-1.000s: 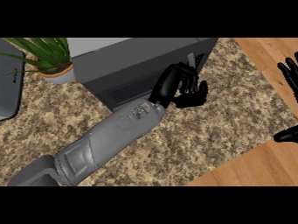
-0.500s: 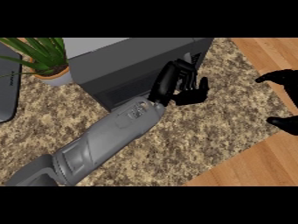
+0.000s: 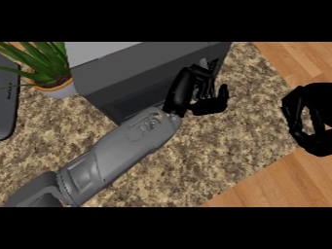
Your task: Pick up the milk, place it into the microwave and close the microwave
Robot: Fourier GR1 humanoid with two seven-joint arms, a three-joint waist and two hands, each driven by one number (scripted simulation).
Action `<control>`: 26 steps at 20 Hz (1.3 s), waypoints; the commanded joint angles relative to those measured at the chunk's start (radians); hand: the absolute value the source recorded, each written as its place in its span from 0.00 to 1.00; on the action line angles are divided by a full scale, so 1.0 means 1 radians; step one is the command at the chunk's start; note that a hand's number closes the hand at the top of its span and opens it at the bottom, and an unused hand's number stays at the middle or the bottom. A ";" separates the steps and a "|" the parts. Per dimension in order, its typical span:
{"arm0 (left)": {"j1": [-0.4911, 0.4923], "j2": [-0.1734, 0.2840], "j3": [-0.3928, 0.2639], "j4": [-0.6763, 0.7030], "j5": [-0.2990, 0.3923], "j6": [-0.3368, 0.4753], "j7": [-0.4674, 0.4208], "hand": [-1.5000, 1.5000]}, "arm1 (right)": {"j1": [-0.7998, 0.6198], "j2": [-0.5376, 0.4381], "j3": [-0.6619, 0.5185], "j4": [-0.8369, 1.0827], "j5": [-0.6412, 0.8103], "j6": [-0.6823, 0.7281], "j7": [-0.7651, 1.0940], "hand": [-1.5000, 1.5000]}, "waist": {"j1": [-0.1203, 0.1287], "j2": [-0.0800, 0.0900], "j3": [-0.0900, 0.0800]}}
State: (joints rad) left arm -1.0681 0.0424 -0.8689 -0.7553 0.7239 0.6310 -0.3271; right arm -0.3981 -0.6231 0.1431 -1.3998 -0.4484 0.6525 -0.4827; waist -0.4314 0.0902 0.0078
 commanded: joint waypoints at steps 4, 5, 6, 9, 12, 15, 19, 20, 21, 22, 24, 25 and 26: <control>-0.070 -0.040 0.000 0.042 0.010 0.003 0.000 1.00 | 0.000 0.001 0.045 -0.088 -0.026 0.085 -0.030 1.00 | -0.044 0.004 0.003; -0.073 -0.040 0.001 0.046 0.007 0.011 -0.006 1.00 | 0.002 -0.002 0.046 -0.087 -0.030 0.083 -0.023 1.00 | -0.040 0.010 0.004; -0.070 -0.040 0.001 0.048 0.010 0.007 -0.007 1.00 | 0.002 0.002 0.056 -0.105 -0.027 0.076 -0.015 1.00 | -0.034 0.007 0.002; -0.066 -0.040 -0.002 0.044 0.016 0.026 -0.009 1.00 | 0.015 -0.005 0.062 -0.135 -0.042 0.079 -0.006 1.00 | -0.055 0.005 0.004; -0.066 -0.039 -0.005 0.041 0.018 0.041 -0.013 1.00 | 0.024 -0.008 0.075 -0.160 -0.046 0.080 0.008 1.00 | -0.056 0.005 0.004; -0.058 -0.039 -0.006 0.040 0.024 0.055 -0.018 1.00 | 0.027 -0.008 0.077 -0.191 -0.060 0.071 0.018 1.00 | -0.068 0.004 0.003; -0.053 -0.039 -0.007 0.039 0.029 0.071 -0.023 1.00 | 0.034 -0.012 0.082 -0.219 -0.073 0.069 0.029 1.00 | -0.072 0.007 0.004; -0.024 -0.039 0.103 0.044 0.072 0.203 -0.057 1.00 | 0.045 -0.010 0.084 -0.223 -0.076 0.058 0.037 1.00 | -0.026 -0.005 -0.004; -0.014 -0.040 0.039 0.083 0.072 0.144 0.024 1.00 | 0.067 -0.049 0.150 -0.221 -0.055 0.124 0.086 1.00 | -0.018 0.017 0.000; -0.007 -0.040 0.030 0.075 0.091 0.098 0.053 1.00 | 0.070 -0.047 0.174 -0.232 -0.053 0.130 0.100 1.00 | -0.025 0.032 -0.001; 0.047 -0.041 0.152 -0.012 0.223 0.078 0.072 1.00 | 0.082 -0.039 0.185 -0.255 -0.063 0.121 0.107 1.00 | -0.011 0.037 -0.016; 0.051 -0.041 0.213 -0.032 0.256 0.083 0.045 1.00 | 0.093 -0.026 0.180 -0.263 -0.075 0.106 0.100 1.00 | 0.004 0.032 -0.019; 0.057 -0.041 0.233 -0.042 0.277 0.072 0.034 1.00 | 0.105 -0.023 0.191 -0.264 -0.092 0.109 0.111 1.00 | 0.015 0.032 -0.020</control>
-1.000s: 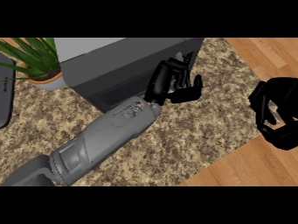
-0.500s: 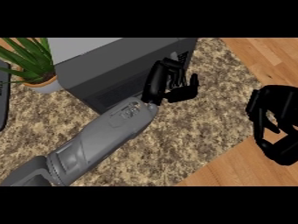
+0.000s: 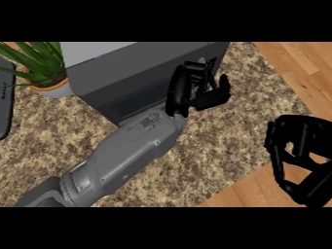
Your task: Pick up the milk, place it into the microwave and close the microwave
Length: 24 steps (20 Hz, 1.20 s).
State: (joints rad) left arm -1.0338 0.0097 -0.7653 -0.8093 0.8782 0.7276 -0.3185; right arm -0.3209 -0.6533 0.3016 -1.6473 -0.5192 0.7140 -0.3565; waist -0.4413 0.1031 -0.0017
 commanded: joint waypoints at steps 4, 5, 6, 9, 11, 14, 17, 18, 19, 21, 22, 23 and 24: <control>0.055 -0.010 0.166 0.022 0.185 -0.098 0.012 1.00 | 0.077 0.024 0.061 -0.054 -0.027 0.021 0.001 1.00 | 0.050 0.014 -0.007; 0.071 -0.010 0.158 0.037 0.188 -0.113 0.003 1.00 | 0.094 0.019 0.062 -0.071 -0.025 0.015 0.004 1.00 | 0.047 0.007 -0.006; 0.077 -0.010 0.158 0.039 0.209 -0.137 0.013 1.00 | 0.099 0.033 0.070 -0.080 -0.031 0.009 0.001 1.00 | 0.060 0.010 -0.006; 0.093 -0.010 0.156 0.058 0.234 -0.196 -0.009 1.00 | 0.135 0.044 0.079 -0.113 -0.030 -0.021 0.009 1.00 | 0.083 0.003 -0.006; 0.104 -0.010 0.139 0.071 0.250 -0.226 -0.014 1.00 | 0.149 0.051 0.088 -0.137 -0.022 -0.034 0.013 1.00 | 0.085 0.003 -0.006; 0.121 0.015 0.130 0.081 0.272 -0.302 -0.028 1.00 | 0.182 0.062 0.102 -0.165 -0.015 -0.054 0.014 1.00 | 0.110 0.003 -0.007; 0.133 0.016 0.117 0.103 0.288 -0.334 -0.037 1.00 | 0.217 0.072 0.118 -0.198 -0.008 -0.071 0.013 1.00 | 0.109 0.002 -0.005; 0.134 0.027 0.123 0.103 0.299 -0.359 -0.040 1.00 | 0.232 0.075 0.125 -0.210 0.005 -0.080 0.014 1.00 | 0.118 -0.005 -0.006; 0.134 0.031 0.115 0.111 0.301 -0.375 -0.039 1.00 | 0.228 0.079 0.122 -0.223 0.006 -0.090 0.014 1.00 | 0.122 -0.001 -0.006; 0.148 0.029 0.100 0.122 0.305 -0.403 -0.053 1.00 | 0.253 0.086 0.138 -0.246 0.021 -0.102 0.015 1.00 | 0.122 -0.002 -0.006; 0.147 0.021 0.101 0.127 0.309 -0.408 -0.063 1.00 | 0.266 0.093 0.149 -0.257 0.026 -0.112 0.019 1.00 | 0.127 -0.006 -0.006; 0.150 0.024 0.105 0.129 0.321 -0.425 -0.060 1.00 | 0.271 0.095 0.159 -0.268 0.034 -0.114 0.022 1.00 | 0.134 -0.004 -0.006; 0.142 0.028 0.098 0.137 0.319 -0.436 -0.059 1.00 | 0.269 0.096 0.156 -0.283 0.045 -0.126 0.026 1.00 | 0.136 -0.008 -0.006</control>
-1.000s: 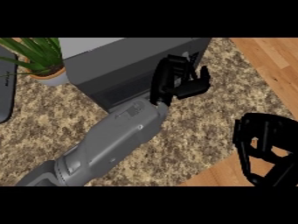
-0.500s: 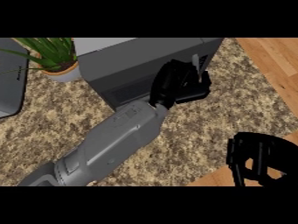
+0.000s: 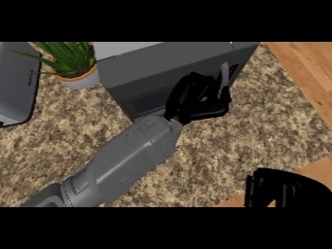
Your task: Pick up the milk, place it into the microwave and close the microwave
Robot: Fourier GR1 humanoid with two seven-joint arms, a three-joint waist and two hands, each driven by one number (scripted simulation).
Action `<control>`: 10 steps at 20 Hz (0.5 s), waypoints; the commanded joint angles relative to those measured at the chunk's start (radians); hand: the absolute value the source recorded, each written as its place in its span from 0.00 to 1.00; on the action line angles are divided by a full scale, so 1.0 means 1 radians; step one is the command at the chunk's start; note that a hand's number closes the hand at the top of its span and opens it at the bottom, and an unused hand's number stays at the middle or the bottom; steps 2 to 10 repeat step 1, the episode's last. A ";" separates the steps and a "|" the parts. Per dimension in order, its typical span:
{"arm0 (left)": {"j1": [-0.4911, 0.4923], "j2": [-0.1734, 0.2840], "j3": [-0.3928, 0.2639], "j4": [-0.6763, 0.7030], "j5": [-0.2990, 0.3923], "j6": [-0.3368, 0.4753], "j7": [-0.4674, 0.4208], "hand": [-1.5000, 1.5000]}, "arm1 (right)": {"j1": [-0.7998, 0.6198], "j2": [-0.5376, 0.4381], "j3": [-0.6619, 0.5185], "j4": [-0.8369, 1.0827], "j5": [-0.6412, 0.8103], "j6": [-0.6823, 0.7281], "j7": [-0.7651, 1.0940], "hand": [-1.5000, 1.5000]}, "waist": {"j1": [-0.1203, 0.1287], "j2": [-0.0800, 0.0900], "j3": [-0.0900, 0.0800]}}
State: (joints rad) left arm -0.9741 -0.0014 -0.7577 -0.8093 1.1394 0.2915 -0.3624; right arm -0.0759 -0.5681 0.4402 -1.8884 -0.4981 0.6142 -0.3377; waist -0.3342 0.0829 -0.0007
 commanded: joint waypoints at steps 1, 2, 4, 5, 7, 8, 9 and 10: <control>0.088 0.049 0.089 0.140 0.063 -0.022 -0.020 1.00 | 0.038 0.010 0.019 -0.044 0.030 -0.031 0.005 1.00 | 0.030 0.017 -0.007; 0.088 0.049 0.089 0.140 0.063 -0.022 -0.020 1.00 | 0.038 0.010 0.019 -0.044 0.030 -0.031 0.005 1.00 | 0.030 0.017 -0.007; 0.088 0.049 0.089 0.140 0.063 -0.022 -0.020 1.00 | 0.038 0.010 0.019 -0.044 0.030 -0.031 0.005 1.00 | 0.030 0.017 -0.007; 0.088 0.049 0.089 0.140 0.063 -0.022 -0.020 1.00 | 0.038 0.010 0.019 -0.044 0.030 -0.031 0.005 1.00 | 0.030 0.017 -0.007; 0.088 0.049 0.089 0.140 0.063 -0.022 -0.020 1.00 | 0.038 0.010 0.019 -0.044 0.030 -0.031 0.005 1.00 | 0.030 0.017 -0.007; 0.088 0.049 0.089 0.140 0.063 -0.022 -0.020 1.00 | 0.038 0.010 0.019 -0.044 0.030 -0.031 0.005 1.00 | 0.030 0.017 -0.007; 0.088 0.049 0.089 0.140 0.063 -0.022 -0.020 1.00 | 0.038 0.010 0.019 -0.044 0.030 -0.031 0.005 1.00 | 0.030 0.017 -0.007; 0.088 0.049 0.089 0.140 0.063 -0.022 -0.020 1.00 | 0.038 0.010 0.019 -0.044 0.030 -0.031 0.005 1.00 | 0.030 0.017 -0.007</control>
